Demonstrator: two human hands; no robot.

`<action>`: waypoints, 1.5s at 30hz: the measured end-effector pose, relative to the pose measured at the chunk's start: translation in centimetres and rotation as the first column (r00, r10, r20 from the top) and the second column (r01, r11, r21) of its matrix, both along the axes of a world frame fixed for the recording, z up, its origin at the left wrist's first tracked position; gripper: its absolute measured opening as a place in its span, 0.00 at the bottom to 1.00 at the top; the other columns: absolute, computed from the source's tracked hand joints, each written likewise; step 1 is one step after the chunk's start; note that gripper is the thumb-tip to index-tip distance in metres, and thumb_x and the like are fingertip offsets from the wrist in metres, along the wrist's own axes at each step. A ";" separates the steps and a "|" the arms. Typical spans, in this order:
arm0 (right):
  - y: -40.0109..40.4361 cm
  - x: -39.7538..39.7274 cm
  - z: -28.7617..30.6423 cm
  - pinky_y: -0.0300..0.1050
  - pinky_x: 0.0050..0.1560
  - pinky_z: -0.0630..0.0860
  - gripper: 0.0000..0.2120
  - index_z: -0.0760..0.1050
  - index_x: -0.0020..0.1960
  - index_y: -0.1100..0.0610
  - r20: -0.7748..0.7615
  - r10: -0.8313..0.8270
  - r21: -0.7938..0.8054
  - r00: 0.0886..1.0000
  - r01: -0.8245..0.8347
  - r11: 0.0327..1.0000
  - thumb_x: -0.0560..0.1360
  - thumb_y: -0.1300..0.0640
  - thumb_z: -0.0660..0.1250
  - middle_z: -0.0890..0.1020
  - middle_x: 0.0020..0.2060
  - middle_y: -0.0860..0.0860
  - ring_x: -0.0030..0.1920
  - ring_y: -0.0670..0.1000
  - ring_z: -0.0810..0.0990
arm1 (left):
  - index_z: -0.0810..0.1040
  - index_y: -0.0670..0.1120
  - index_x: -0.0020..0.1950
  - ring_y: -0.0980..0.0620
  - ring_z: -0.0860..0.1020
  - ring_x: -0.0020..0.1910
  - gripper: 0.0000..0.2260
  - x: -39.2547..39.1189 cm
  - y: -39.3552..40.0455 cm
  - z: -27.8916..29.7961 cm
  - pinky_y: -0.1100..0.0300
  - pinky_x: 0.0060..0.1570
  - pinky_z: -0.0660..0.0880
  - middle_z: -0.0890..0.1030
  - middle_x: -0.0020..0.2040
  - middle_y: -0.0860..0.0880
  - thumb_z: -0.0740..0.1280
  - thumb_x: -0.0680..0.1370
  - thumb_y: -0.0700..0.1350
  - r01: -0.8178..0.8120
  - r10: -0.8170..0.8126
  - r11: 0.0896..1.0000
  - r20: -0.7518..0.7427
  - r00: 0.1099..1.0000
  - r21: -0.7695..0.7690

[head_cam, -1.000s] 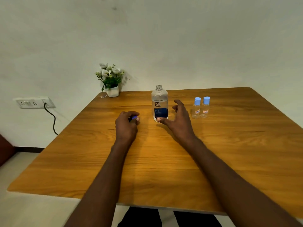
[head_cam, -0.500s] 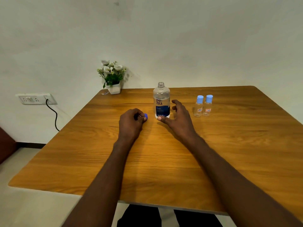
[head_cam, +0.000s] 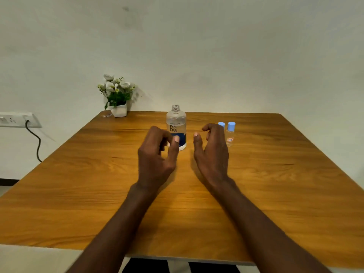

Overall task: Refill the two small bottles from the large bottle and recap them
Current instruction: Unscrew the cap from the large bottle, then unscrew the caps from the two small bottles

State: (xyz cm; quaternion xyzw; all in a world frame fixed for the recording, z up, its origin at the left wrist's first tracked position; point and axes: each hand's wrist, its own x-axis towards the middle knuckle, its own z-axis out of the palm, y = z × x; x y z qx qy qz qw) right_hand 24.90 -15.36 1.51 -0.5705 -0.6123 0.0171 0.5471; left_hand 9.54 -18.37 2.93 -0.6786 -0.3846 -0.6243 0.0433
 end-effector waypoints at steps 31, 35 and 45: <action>1.7 6.2 -0.7 0.40 0.44 0.78 0.10 0.79 0.63 0.52 -0.222 0.028 0.036 0.975 -0.020 0.999 0.85 0.55 0.63 0.82 0.52 0.45 0.49 0.43 0.81 | 0.82 0.51 0.56 0.56 0.83 0.44 0.16 9.5 6.9 -1.2 0.60 0.36 0.80 0.84 0.46 0.52 0.81 0.71 0.53 0.373 -0.073 0.745 0.488 0.870 -0.553; 0.8 5.2 -0.6 0.37 0.43 0.78 0.13 0.81 0.61 0.52 -0.316 0.198 -0.046 0.928 -0.224 0.974 0.86 0.49 0.59 0.85 0.47 0.44 0.47 0.43 0.82 | 0.83 0.49 0.63 0.59 0.81 0.37 0.18 9.2 6.2 -0.7 0.64 0.31 0.74 0.85 0.50 0.49 0.78 0.75 0.52 0.506 -0.116 0.684 0.607 0.786 -0.525; 1.4 6.4 0.1 0.41 0.29 0.65 0.18 0.81 0.60 0.62 -0.877 0.170 -0.158 0.449 -0.605 0.780 0.82 0.47 0.68 0.81 0.36 0.54 0.32 0.47 0.76 | 0.84 0.46 0.59 0.58 0.68 0.26 0.15 9.0 6.2 -1.3 0.62 0.26 0.63 0.78 0.33 0.52 0.70 0.81 0.56 0.679 -0.163 0.542 0.731 0.663 -0.495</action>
